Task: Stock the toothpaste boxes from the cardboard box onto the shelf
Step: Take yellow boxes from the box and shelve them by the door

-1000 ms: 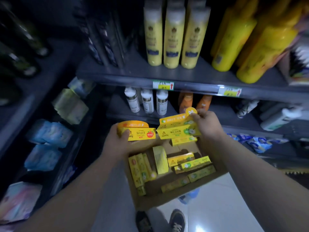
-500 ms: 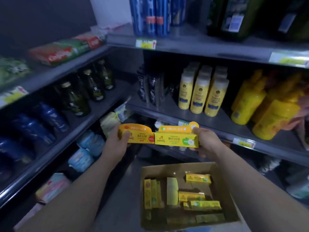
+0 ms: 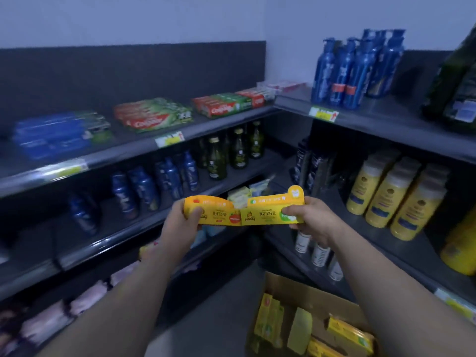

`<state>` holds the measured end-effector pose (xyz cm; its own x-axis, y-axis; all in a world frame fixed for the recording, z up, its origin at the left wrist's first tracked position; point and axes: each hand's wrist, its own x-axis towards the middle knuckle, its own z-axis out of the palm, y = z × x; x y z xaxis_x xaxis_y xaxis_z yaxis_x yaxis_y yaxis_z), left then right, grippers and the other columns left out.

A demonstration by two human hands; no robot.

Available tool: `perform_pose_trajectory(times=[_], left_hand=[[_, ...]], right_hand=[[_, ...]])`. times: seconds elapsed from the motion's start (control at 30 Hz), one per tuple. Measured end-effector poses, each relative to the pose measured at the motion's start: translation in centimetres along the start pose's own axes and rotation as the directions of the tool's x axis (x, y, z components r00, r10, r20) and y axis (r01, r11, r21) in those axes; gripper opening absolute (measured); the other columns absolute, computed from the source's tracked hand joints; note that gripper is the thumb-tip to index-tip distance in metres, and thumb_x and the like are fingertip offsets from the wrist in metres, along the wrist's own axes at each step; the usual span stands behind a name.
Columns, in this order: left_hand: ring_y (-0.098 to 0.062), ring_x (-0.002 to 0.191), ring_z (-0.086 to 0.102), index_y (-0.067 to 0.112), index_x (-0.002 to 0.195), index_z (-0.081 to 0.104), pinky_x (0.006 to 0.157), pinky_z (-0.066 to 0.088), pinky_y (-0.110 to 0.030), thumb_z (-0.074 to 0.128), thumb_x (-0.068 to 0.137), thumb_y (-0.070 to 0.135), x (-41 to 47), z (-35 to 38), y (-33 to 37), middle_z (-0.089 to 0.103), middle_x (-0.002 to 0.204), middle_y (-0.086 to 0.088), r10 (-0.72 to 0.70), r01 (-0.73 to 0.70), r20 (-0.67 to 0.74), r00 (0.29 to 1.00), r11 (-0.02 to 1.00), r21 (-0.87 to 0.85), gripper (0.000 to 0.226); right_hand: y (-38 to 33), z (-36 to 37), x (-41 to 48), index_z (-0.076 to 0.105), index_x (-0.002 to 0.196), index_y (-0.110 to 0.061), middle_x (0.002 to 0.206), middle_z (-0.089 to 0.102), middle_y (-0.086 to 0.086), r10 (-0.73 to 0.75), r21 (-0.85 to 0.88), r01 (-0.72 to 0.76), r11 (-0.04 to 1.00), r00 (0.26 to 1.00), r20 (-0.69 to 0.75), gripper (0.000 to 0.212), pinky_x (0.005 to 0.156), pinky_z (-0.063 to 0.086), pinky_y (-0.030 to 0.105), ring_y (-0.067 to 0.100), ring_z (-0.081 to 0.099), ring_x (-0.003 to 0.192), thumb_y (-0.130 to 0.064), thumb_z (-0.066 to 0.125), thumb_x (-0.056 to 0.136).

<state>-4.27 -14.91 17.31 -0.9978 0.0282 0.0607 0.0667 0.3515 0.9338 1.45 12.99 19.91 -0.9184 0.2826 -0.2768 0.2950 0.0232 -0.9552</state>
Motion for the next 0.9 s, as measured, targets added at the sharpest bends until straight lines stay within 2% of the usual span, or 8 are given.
perform_pose_trajectory(times=[0.1,0.27,0.4,0.57,0.67,0.77,0.87,0.9], left_hand=[[-0.023,0.1,0.063,0.015,0.124,0.047,0.089,0.054,-0.048,0.057,0.094,0.028,0.0,-4.8,-0.4,0.06,0.117,-0.006,-0.04,0.033,-0.125,0.991,0.998,-0.059,0.034],[-0.022,0.096,0.063,0.009,0.118,0.052,0.091,0.052,-0.042,0.064,0.089,0.018,-0.6,-13.8,-0.8,0.065,0.106,-0.006,-0.032,0.031,-0.323,0.946,0.999,-0.006,0.032],[-0.023,0.097,0.063,0.013,0.116,0.052,0.092,0.05,-0.043,0.065,0.089,0.019,-2.0,-21.9,-1.3,0.065,0.104,-0.005,-0.024,0.004,-0.463,0.886,0.999,-0.043,0.031],[-0.026,0.1,0.064,0.016,0.111,0.055,0.095,0.049,-0.048,0.067,0.085,0.028,-4.9,-33.1,-2.0,0.066,0.106,-0.006,-0.012,-0.045,-0.602,0.799,0.996,-0.079,0.031],[-0.022,0.102,0.062,0.01,0.117,0.055,0.089,0.048,-0.035,0.062,0.091,0.022,-7.1,-39.9,-2.4,0.065,0.106,-0.003,0.022,-0.066,-0.684,0.729,0.997,-0.038,0.03],[-0.02,0.097,0.063,0.013,0.113,0.054,0.086,0.05,-0.036,0.061,0.092,0.022,-9.5,-46.7,-3.1,0.065,0.105,-0.003,0.056,-0.069,-0.737,0.673,0.998,0.012,0.024],[-0.015,0.088,0.062,0.011,0.115,0.054,0.074,0.05,-0.024,0.062,0.092,0.02,-11.8,-53.2,-4.1,0.064,0.108,-0.006,0.072,-0.057,-0.782,0.619,0.997,0.047,0.026],[-0.015,0.091,0.061,0.01,0.118,0.054,0.078,0.049,-0.025,0.063,0.091,0.022,-12.8,-55.4,-4.5,0.064,0.11,-0.004,0.071,-0.04,-0.8,0.596,0.997,0.059,0.031]], right_hand=[[-2.5,4.1,0.7,0.06,0.112,-0.007,0.108,0.068,0.011,-0.072,-0.03,0.075,0.997,0.995,0.071,0.033,0.075,0.057,0.033,0.025,0.065,0.1,-0.005,0.071,0.08],[-7.1,12.3,0.8,0.066,0.101,-0.013,0.1,0.072,0.006,-0.21,-0.075,0.23,0.97,0.955,0.211,0.024,0.081,0.055,0.037,0.023,0.067,0.094,-0.009,0.073,0.079],[-10.9,20.2,-0.6,0.068,0.101,-0.012,0.096,0.073,0.003,-0.299,-0.059,0.334,0.941,0.899,0.321,0.023,0.076,0.049,0.031,0.02,0.067,0.087,-0.011,0.074,0.079],[-14.9,31.5,-3.5,0.068,0.103,-0.01,0.101,0.072,0.007,-0.388,0.042,0.409,0.912,0.822,0.418,0.023,0.083,0.051,0.034,0.023,0.067,0.093,-0.011,0.073,0.08],[-16.7,38.7,-6.0,0.068,0.099,-0.011,0.103,0.072,0.01,-0.423,0.099,0.43,0.897,0.776,0.468,0.02,0.088,0.052,0.039,0.025,0.067,0.094,-0.009,0.072,0.079],[-18.0,45.9,-8.5,0.069,0.097,-0.012,0.102,0.072,0.009,-0.439,0.135,0.432,0.892,0.749,0.496,0.022,0.095,0.049,0.045,0.027,0.067,0.097,-0.011,0.074,0.076],[-18.8,52.5,-11.3,0.068,0.093,-0.014,0.101,0.072,0.006,-0.448,0.161,0.433,0.887,0.722,0.527,0.018,0.092,0.05,0.04,0.024,0.066,0.094,-0.014,0.075,0.077],[-19.1,54.8,-12.3,0.068,0.092,-0.015,0.1,0.072,0.005,-0.454,0.169,0.437,0.883,0.71,0.538,0.017,0.089,0.05,0.036,0.022,0.066,0.092,-0.013,0.074,0.077]])
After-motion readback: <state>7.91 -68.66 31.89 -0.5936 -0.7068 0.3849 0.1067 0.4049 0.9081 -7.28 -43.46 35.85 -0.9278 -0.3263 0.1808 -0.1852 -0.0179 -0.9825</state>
